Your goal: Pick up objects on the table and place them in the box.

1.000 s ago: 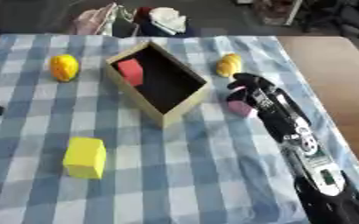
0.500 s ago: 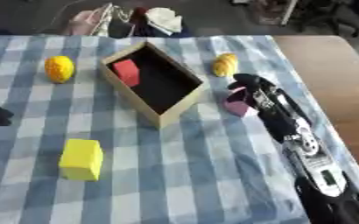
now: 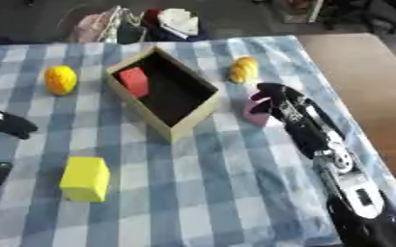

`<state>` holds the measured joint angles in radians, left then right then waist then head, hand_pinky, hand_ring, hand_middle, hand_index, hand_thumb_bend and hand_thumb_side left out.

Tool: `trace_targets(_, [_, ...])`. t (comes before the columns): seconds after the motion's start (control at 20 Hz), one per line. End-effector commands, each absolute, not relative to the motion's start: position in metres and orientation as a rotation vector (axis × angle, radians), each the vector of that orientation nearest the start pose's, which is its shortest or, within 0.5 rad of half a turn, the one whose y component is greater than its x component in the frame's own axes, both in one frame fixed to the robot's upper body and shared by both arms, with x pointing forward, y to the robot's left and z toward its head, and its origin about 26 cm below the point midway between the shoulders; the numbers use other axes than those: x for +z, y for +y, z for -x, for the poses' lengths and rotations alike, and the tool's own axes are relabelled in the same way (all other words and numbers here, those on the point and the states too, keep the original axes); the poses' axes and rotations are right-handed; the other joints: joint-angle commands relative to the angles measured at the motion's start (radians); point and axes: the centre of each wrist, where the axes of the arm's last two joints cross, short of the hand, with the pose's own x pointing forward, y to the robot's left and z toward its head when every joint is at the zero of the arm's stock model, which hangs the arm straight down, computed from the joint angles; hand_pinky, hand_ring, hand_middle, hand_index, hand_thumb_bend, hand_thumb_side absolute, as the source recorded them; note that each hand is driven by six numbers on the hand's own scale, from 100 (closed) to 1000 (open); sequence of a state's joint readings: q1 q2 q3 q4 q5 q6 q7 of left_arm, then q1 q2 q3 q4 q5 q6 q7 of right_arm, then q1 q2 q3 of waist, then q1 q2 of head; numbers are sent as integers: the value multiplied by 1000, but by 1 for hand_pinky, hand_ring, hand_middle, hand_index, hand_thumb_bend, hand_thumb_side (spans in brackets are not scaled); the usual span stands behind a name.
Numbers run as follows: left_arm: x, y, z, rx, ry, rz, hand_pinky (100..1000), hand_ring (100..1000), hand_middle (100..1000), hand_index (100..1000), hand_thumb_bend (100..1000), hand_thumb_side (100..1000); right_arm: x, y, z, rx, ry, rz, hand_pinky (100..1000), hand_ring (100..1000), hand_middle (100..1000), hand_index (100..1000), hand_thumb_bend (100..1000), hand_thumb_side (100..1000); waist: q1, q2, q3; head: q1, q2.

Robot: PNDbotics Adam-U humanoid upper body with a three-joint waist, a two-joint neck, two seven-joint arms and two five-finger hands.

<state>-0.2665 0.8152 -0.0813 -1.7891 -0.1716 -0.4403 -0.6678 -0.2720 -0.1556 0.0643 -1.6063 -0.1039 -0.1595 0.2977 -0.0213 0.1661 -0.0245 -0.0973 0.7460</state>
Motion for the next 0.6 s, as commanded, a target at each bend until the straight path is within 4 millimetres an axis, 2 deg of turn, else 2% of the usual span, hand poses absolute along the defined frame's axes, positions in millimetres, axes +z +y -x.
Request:
trace_targets(0.05, [221, 349, -321, -2149, -1504, -297, 818, 767, 823, 910, 285, 621, 87, -230, -340, 496, -1993, -291, 767, 626, 676, 819, 100, 687, 2, -17, -8, 13, 1])
trace_targets(0.15, [234, 345, -325, -2288, -1395, -330, 823, 776, 832, 915, 370, 641, 86, -227, -340, 494, -1994, -302, 767, 626, 676, 819, 100, 687, -2, -16, -16, 19, 3])
trace_targets(0.3, [244, 334, -333, -2429, -1283, -366, 829, 785, 841, 920, 448, 645, 86, -226, -340, 492, -1995, -310, 767, 626, 676, 819, 100, 687, -6, -16, -20, 20, 7])
trace_targets(0.6, [239, 316, -346, -2538, -1252, -416, 832, 791, 850, 924, 516, 644, 86, -225, -340, 490, -1995, -315, 767, 626, 676, 819, 100, 686, -6, -21, -22, 15, 9])
